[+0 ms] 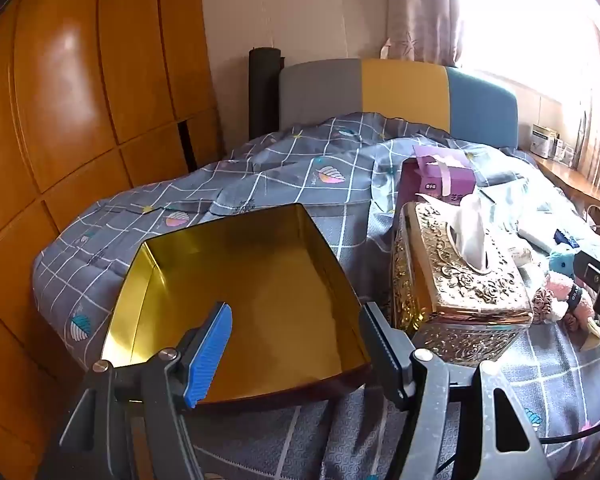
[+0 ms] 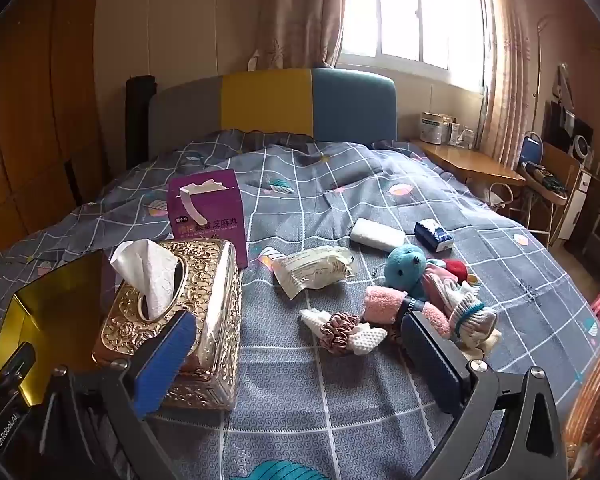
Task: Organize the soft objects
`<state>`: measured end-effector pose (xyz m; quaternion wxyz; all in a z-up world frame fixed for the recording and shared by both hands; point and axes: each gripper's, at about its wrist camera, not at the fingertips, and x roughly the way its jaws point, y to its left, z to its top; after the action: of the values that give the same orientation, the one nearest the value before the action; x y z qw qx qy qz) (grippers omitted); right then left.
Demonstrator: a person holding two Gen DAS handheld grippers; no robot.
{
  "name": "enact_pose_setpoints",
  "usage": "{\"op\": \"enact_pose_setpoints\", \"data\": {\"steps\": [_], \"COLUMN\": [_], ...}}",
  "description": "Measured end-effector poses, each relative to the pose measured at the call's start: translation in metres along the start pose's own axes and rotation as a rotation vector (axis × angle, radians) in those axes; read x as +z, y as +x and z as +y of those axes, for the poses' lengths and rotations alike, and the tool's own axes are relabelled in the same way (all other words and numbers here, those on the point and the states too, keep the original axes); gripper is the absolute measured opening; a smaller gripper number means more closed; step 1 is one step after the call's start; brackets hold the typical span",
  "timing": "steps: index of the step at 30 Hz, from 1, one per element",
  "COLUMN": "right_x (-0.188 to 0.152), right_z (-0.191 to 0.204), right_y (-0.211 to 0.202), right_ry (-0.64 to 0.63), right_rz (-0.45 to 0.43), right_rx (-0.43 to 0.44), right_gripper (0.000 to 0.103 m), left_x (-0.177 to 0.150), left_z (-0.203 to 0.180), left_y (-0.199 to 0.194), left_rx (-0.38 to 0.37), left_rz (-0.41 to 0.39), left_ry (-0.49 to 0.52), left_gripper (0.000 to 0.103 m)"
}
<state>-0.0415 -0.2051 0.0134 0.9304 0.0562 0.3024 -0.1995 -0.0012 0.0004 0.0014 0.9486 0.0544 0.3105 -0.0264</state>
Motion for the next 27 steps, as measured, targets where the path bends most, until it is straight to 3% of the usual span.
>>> {"op": "enact_pose_setpoints", "data": {"steps": [3, 7, 27], "right_x": [0.001, 0.000, 0.001], "right_z": [-0.004, -0.006, -0.005], "right_y": [0.004, 0.001, 0.001], "right_ry": [0.018, 0.034, 0.047], "right_rz": [0.032, 0.003, 0.002], "right_rx": [0.015, 0.024, 0.042], "right_gripper": [0.103, 0.103, 0.103], "left_x": [-0.012, -0.003, -0.004], "left_z": [0.010, 0.008, 0.010], "left_y": [-0.008, 0.006, 0.005], "left_rx": [-0.007, 0.007, 0.015], "left_rz": [-0.027, 0.029, 0.023], "left_ry": [-0.021, -0.017, -0.022], "left_gripper": [0.067, 0.067, 0.067]}}
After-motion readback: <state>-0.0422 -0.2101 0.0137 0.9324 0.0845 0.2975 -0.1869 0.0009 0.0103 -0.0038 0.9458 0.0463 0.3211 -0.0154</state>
